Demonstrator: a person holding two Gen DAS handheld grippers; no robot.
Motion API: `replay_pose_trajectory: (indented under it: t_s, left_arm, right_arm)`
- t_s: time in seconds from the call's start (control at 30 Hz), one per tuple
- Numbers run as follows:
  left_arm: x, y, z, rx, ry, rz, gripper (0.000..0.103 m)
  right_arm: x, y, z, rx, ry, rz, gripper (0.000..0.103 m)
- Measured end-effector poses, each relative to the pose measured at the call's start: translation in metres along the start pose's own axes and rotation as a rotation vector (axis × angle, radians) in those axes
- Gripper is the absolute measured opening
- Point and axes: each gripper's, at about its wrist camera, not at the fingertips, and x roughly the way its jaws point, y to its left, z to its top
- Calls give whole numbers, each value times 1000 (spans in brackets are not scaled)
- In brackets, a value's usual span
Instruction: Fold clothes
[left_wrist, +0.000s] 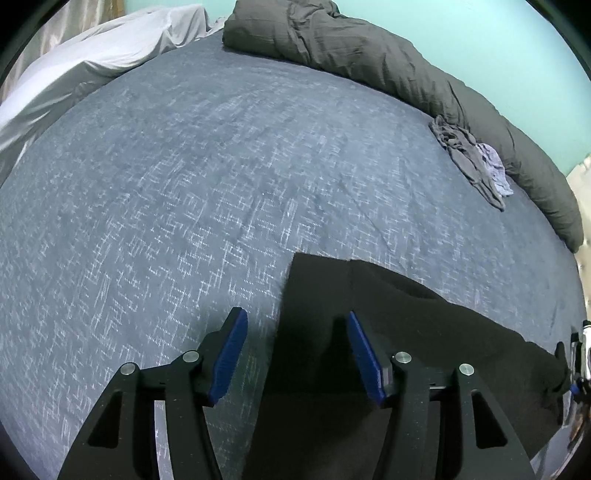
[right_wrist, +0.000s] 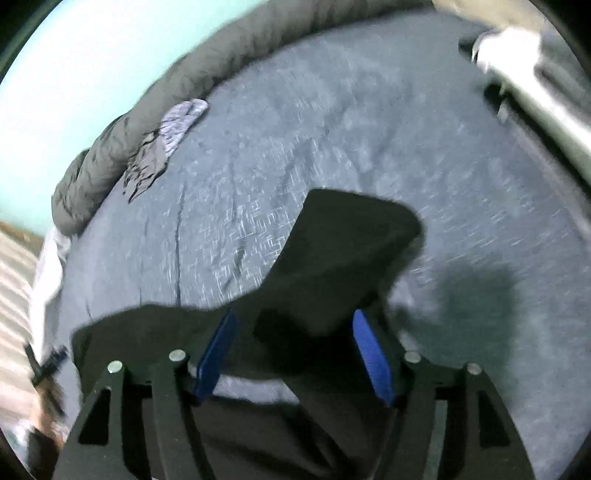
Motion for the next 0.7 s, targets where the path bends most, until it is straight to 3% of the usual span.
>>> replay_pose_trajectory:
  t_s: [0.1,0.3,0.37,0.4,0.5,0.53,0.57,0.63,0.7]
  left_arm:
    - [6,0,4,4,5,-3,64]
    - [25,-3,9,13,23,-3,65]
    - [31,-3,10,0,29,-20,65]
    - [34,-3,10,-4,31,-30,65]
    - [39,-7,9,-2,36,-59,43]
    - [37,-9,9,5,28,-58,33]
    - [34,-10,9,12,20,-58,17]
    - [29,-13,10,25,4,-57,0]
    - [23,-15,10,39,-11,-56,0]
  right_arm:
    - [17,-7,15,71,34,-13,67]
    - [43,-11,27,46,55,-84,67]
    - [47,-13,27,37,51,-87,61]
    - [46,-12,26,20,42,-103,47]
    - [40,-14,23,-22,6,-113,11]
    - [38,-16,24,-27,-5,-110,7]
    - [36,-17,25,-30,-15,-106,4]
    - [27,-18,25,-49,-47,-108,0]
    - [16,-18,27,-57,-83,-101,0]
